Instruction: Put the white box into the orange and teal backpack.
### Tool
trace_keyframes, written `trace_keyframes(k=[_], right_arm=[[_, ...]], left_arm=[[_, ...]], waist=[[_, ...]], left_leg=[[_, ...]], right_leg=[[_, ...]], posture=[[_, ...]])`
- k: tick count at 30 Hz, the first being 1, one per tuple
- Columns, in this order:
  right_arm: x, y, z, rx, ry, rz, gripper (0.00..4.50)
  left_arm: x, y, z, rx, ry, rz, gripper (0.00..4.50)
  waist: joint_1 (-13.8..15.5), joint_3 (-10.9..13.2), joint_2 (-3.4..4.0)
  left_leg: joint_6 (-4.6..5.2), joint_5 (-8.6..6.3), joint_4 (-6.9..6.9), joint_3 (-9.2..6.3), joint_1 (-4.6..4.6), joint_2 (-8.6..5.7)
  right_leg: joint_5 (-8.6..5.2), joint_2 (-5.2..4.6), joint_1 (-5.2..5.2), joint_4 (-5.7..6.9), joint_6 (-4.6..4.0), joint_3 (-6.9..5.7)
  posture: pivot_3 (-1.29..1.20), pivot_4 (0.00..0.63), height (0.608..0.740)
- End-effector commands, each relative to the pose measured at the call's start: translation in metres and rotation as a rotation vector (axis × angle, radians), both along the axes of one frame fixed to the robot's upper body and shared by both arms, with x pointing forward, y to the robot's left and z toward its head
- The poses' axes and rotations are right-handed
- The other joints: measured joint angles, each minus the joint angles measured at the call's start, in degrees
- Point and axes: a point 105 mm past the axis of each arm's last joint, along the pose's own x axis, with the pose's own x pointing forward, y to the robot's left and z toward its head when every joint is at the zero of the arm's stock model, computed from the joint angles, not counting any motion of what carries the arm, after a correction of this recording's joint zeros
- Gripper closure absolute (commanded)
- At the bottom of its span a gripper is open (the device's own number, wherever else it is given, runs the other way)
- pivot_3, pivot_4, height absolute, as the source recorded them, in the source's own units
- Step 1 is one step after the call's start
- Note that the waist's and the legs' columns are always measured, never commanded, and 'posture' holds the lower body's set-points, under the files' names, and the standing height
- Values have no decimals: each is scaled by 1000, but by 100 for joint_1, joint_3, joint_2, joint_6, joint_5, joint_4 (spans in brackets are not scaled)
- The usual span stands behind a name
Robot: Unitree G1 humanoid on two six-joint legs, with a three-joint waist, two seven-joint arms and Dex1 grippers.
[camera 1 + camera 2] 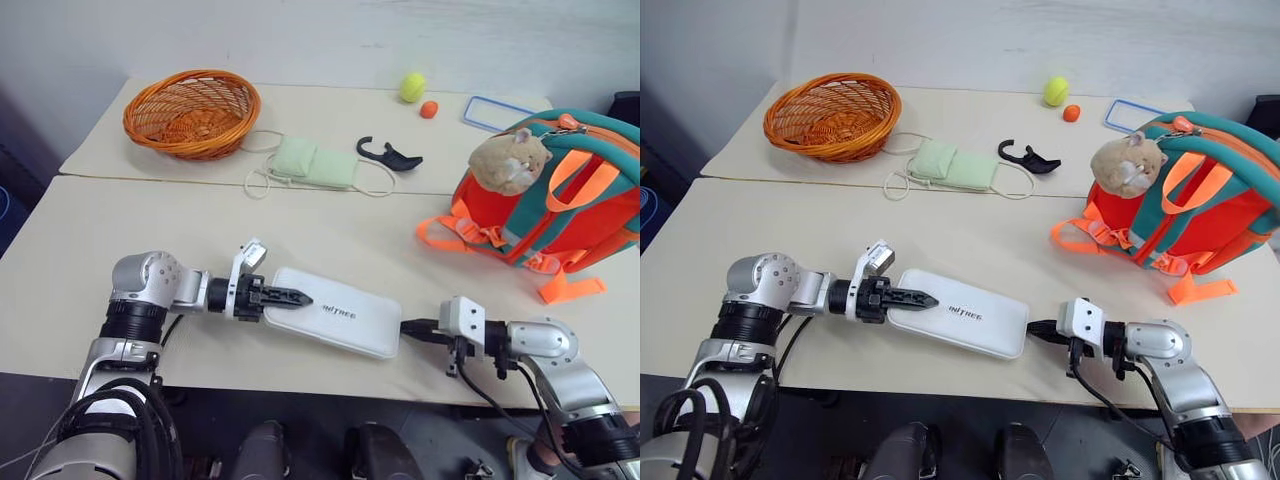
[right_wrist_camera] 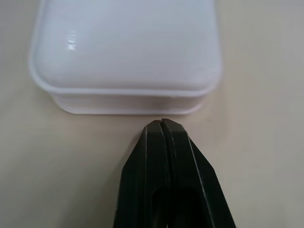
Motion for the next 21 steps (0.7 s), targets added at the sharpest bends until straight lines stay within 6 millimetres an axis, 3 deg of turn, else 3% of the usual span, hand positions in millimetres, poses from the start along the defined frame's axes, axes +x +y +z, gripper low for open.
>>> trace_keyframes(k=[1, 4, 6, 12, 14, 16, 21], right_arm=[[-5, -28, 24, 123, -72, -173, 3938], [-15, -55, 29, 180, -76, -339, 2927], [-29, -81, 33, 218, -92, -494, 2217], [-51, -138, 45, 309, -175, -833, 178], [-50, -149, 56, 369, -221, -903, 57], [-34, -151, 70, 421, -241, -892, 57], [14, -130, 99, 499, -217, -747, 57]], left_arm=[[-5, 5, 32, -148, -123, -7, 3282], [-3, 15, 50, -252, -285, 54, 3282], [-15, 24, 62, -321, -469, 48, 3282], [-23, 32, 55, -277, -780, 128, 3282], [-23, 33, 56, -278, -852, 174, 3282], [-23, 39, 53, -223, -925, 200, 3282], [-22, 52, 55, -197, -967, 239, 3282]], waist=[[3, 1, 1], [6, 1, 1], [7, 1, 2], [-1, 1, 4], [-8, 1, 4], [-67, 1, 5], [-147, 3, 10]], left_leg=[[0, 0, -2, 0, -3, 0], [0, 0, -2, -3, -7, 0], [0, 0, -4, -3, -5, 0], [-3, -2, -16, 4, 6, 1], [-1, -4, -18, 3, 11, 1], [0, -5, -21, 5, 11, 2], [-1, -5, -24, 5, 13, 7]], right_leg=[[0, 0, -3, -1, 0, 0], [0, -2, -3, -3, 0, -1], [0, -4, -2, -5, 0, 0], [0, -2, 12, -26, -1, 6], [0, -3, 17, -27, -1, 6], [0, -2, 16, -28, -1, 8], [0, 4, 10, -19, -1, 7]], posture=[[0, 150, 740], [0, 150, 740], [0, 150, 740], [0, 150, 740], [0, 150, 740], [0, 150, 740], [0, 150, 740]])
